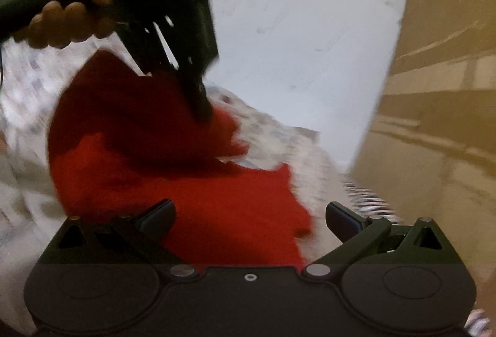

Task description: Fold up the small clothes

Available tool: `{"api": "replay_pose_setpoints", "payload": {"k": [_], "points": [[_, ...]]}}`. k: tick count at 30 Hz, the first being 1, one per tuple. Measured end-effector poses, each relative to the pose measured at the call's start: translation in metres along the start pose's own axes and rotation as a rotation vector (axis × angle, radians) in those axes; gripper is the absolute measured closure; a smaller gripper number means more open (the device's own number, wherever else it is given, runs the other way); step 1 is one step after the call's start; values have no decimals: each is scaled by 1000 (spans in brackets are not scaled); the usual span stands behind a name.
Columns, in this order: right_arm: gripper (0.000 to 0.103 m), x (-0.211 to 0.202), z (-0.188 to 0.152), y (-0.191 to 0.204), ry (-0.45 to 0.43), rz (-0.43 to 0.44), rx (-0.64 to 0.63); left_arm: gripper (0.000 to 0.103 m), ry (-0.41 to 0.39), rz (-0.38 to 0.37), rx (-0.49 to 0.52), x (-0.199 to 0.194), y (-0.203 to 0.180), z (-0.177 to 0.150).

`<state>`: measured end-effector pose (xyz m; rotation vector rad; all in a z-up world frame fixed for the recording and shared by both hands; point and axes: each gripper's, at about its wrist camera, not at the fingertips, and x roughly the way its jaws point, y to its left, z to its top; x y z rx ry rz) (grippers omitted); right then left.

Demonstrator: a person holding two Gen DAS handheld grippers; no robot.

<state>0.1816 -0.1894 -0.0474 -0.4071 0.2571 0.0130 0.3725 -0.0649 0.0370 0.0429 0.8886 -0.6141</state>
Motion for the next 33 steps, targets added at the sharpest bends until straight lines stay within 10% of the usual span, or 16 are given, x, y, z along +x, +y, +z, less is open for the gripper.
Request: {"api": "replay_pose_setpoints", "payload": {"k": [6, 10, 17, 19, 26, 33], "points": [[0, 3, -8, -8, 42, 19, 104, 85, -79, 17, 79, -6, -1, -19], [0, 10, -12, -13, 75, 29, 215, 30, -165, 59, 206, -25, -26, -21], [1, 15, -18, -25, 139, 57, 350, 14, -320, 57, 272, -69, -46, -30], [1, 17, -19, -26, 150, 61, 356, 0, -406, 69, 246, -92, -40, -44], [0, 15, -21, -28, 161, 65, 375, 0, -462, 286, -17, -133, 15, -114], [0, 16, -16, -32, 196, 90, 378, 0, -434, 183, -287, -109, 69, -156]]}}
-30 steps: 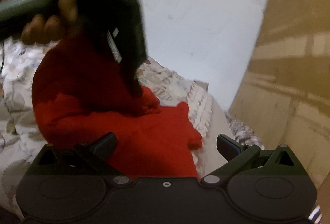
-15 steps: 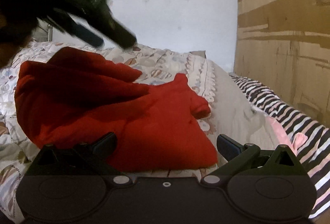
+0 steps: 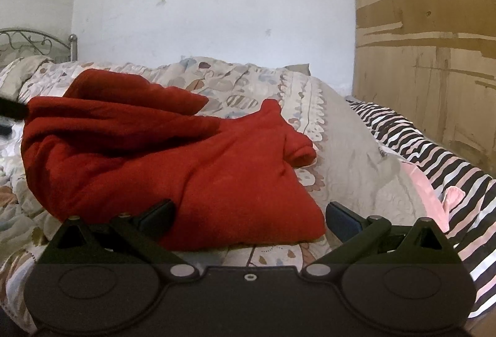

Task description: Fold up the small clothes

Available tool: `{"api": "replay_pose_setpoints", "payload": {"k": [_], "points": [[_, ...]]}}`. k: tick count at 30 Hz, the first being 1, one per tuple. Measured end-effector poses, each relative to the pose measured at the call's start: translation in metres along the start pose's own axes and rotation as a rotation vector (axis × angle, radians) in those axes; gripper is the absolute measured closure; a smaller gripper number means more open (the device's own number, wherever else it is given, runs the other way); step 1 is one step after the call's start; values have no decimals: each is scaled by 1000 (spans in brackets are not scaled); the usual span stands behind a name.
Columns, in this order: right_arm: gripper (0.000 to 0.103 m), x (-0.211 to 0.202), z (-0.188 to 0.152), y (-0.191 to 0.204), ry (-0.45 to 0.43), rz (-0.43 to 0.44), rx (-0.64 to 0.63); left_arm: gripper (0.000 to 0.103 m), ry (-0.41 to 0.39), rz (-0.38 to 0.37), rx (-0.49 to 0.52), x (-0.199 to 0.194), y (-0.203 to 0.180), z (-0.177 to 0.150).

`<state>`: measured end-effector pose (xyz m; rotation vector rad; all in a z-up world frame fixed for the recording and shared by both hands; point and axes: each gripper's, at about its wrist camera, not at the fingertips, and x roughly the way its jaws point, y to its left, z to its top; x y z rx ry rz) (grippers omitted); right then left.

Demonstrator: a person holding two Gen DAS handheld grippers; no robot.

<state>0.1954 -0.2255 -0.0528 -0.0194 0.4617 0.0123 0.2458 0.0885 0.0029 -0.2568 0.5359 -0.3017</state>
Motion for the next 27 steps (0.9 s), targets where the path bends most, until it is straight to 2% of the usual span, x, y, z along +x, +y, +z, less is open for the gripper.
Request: {"api": "replay_pose_setpoints", "payload": {"k": [3, 6, 8, 10, 12, 14, 17, 21, 24, 27], "points": [[0, 0, 10, -5, 40, 31, -4, 1, -14, -24, -12, 9, 3, -10], [0, -12, 26, -11, 3, 32, -25, 2, -39, -35, 24, 13, -1, -16], [0, -16, 42, -16, -14, 52, -16, 10, -56, -44, 33, 18, -7, -18], [0, -13, 61, -21, -1, 85, 16, 25, -63, -60, 28, 21, -9, -19], [0, -2, 80, -24, 27, 142, 72, 30, -72, -55, 21, 24, -10, -20], [0, 19, 98, -27, 97, 252, 171, 34, -88, -54, 28, 24, -11, -21], [0, 59, 116, -27, 249, 414, 344, 38, -110, -58, 61, 21, -15, -23], [0, 99, 131, -25, 348, 429, 532, 41, -119, -67, 100, 18, -19, -23], [0, 129, 124, -35, 458, 459, 757, 41, -122, -78, 132, 17, -22, -22], [0, 148, 115, -39, 524, 428, 896, 41, -125, -84, 159, 17, -25, -22]]}}
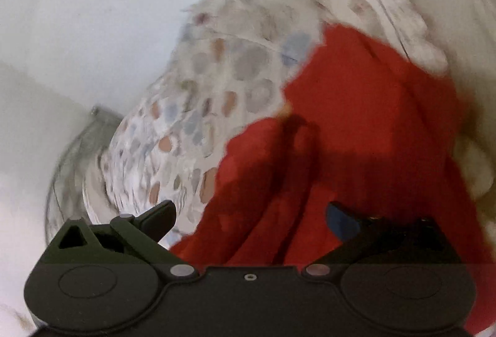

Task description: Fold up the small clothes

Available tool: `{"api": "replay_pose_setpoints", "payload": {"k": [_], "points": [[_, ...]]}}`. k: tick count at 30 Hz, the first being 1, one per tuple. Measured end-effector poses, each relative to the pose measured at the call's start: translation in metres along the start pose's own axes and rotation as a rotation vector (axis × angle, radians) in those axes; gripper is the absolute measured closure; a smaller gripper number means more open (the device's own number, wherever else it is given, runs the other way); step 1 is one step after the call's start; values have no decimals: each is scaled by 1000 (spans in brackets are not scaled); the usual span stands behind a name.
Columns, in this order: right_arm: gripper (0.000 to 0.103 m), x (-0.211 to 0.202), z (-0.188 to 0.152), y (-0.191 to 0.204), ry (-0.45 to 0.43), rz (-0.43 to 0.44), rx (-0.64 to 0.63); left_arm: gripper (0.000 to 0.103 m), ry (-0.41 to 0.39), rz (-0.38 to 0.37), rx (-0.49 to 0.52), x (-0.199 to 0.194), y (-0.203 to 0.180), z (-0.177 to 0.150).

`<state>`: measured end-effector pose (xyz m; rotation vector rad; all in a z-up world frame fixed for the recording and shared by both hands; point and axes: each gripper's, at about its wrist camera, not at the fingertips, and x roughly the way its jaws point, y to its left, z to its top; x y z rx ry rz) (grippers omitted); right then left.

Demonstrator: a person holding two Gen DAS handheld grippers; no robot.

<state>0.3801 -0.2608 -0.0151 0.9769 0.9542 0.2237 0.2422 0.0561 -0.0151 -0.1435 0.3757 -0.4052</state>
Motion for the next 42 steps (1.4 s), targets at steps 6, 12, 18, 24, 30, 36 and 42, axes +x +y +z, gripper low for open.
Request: {"api": "replay_pose_setpoints", "payload": {"k": [6, 12, 18, 24, 30, 36, 42], "points": [[0, 18, 12, 17, 59, -105, -30, 41, 0, -18, 24, 1, -4, 3], [11, 30, 11, 25, 107, -54, -40, 41, -2, -30, 87, 0, -17, 7], [67, 36, 12, 17, 82, -126, -141, 41, 5, -53, 165, 0, -39, 9], [79, 3, 26, 30, -48, -52, -278, 41, -6, -142, 255, 5, -76, 25], [80, -49, 45, 37, -190, -31, -405, 41, 0, -241, 424, 20, -134, 25], [80, -51, 60, -21, -168, -108, -383, 41, 88, -323, 455, 40, -160, 8], [77, -39, 55, -80, -178, -39, -309, 41, 114, -328, 510, 49, -170, -6]]}}
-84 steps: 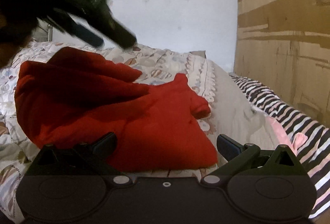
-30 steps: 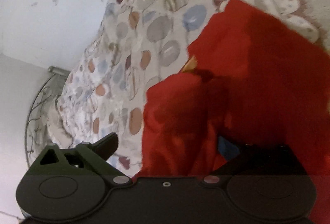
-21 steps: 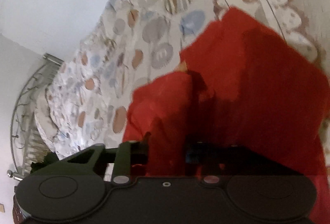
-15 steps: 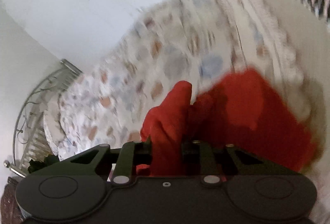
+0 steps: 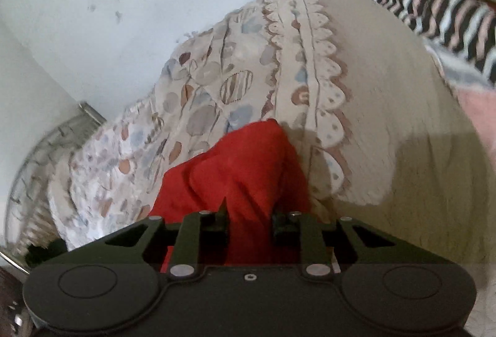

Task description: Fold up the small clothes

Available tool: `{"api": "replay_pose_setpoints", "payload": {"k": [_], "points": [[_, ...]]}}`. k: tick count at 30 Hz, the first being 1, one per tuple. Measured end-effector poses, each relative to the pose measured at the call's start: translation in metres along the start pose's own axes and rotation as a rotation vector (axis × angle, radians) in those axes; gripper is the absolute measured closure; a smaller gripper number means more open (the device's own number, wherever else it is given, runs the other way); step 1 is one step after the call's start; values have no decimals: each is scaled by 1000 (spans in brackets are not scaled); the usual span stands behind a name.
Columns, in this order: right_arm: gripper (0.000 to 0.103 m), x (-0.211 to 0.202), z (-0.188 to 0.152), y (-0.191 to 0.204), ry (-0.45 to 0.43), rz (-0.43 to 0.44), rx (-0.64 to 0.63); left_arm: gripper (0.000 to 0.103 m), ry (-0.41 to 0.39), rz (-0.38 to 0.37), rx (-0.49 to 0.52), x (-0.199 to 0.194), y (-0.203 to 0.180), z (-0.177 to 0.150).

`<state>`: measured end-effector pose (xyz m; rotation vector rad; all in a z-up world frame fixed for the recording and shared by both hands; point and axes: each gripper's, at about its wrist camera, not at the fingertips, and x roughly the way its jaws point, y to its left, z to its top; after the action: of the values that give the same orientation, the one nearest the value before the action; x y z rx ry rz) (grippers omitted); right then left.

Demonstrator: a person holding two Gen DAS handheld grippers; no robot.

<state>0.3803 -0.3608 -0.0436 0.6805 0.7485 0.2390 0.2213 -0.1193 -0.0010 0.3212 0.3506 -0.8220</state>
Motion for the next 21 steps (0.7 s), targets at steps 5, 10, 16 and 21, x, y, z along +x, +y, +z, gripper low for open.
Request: {"api": "replay_pose_setpoints", "payload": {"k": [5, 10, 16, 21], "points": [[69, 2, -1, -2, -5, 9, -42, 40, -71, 30, -47, -18, 5, 4], [69, 0, 0, 1, -22, -7, -102, 21, -185, 36, -218, -55, 31, 13], [65, -1, -4, 0, -39, -13, -94, 1, -239, 230, -508, -81, 86, 10], [63, -3, -5, 6, -51, -41, -103, 4, -89, 190, -769, -63, 132, -14]]}}
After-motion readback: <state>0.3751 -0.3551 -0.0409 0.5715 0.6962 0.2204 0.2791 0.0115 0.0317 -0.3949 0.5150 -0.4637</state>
